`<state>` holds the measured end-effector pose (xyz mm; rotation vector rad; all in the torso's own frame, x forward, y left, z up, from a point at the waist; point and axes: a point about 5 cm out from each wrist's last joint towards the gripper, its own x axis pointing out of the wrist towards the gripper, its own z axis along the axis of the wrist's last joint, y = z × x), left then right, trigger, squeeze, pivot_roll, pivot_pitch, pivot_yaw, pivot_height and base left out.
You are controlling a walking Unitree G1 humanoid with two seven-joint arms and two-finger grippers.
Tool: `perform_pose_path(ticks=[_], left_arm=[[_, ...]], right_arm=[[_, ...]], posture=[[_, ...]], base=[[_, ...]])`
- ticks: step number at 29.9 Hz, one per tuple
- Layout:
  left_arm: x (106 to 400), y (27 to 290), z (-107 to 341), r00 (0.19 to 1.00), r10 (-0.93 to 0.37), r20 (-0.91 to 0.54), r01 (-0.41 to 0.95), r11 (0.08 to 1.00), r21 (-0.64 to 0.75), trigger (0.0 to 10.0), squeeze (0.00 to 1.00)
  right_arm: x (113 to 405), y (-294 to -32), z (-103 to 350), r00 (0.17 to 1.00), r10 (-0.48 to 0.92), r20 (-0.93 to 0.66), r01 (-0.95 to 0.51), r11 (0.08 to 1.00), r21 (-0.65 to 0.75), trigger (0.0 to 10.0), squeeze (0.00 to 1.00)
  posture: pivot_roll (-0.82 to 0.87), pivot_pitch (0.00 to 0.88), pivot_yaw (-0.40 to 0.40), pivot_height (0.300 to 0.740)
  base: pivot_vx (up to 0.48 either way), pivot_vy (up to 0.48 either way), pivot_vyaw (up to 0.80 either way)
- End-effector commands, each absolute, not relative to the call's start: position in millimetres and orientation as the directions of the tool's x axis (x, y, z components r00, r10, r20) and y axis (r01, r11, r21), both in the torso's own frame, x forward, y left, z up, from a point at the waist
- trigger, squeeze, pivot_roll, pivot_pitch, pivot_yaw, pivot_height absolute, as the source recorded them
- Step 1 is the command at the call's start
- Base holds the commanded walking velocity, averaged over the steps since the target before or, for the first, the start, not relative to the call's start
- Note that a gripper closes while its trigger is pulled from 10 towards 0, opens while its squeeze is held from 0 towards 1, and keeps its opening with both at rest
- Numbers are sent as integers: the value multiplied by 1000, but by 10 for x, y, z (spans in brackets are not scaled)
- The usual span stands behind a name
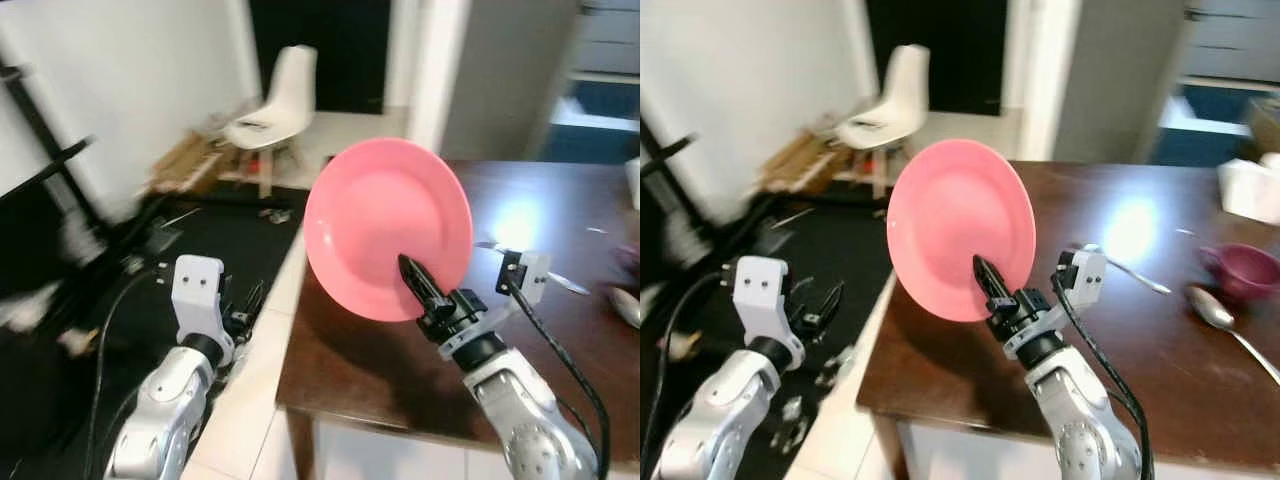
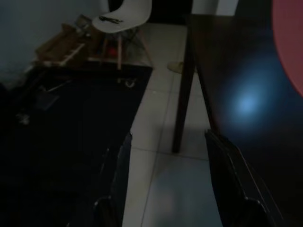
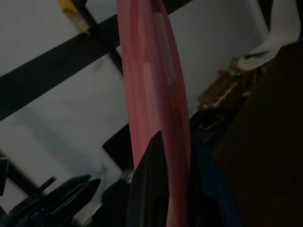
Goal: Setting the table
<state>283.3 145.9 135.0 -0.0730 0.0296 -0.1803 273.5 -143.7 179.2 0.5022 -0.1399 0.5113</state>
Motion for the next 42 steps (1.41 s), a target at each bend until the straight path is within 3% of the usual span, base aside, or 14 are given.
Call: perform_pose_path(ticks=[1, 17, 25, 42], left_arm=[[2848, 1426, 1377, 980, -197, -13, 195, 978, -69, 10000, 0], [2834, 1409, 1367, 978, -206, -16, 204, 977, -69, 10000, 0], [2810, 1411, 1320, 977, -211, -33, 209, 976, -62, 10000, 0], [2734, 1388, 1190, 964, -254, -82, 250, 966, -58, 10000, 0]], right_arm=[[2718, -1485, 1761, 877, 414, 245, -481, 768, 424, 10000, 0], [2719, -1501, 1718, 884, 409, 228, -468, 777, 420, 10000, 0], [2724, -1507, 1705, 886, 406, 224, -463, 778, 425, 10000, 0], [2704, -1503, 1677, 885, 417, 207, -465, 768, 441, 10000, 0]], posture=[[-118, 0, 98, 740], [-118, 0, 101, 740], [-115, 0, 100, 740], [-119, 0, 106, 740]], base=[[-398, 0, 0], [-366, 0, 0], [0, 0, 0], [0, 0, -768]])
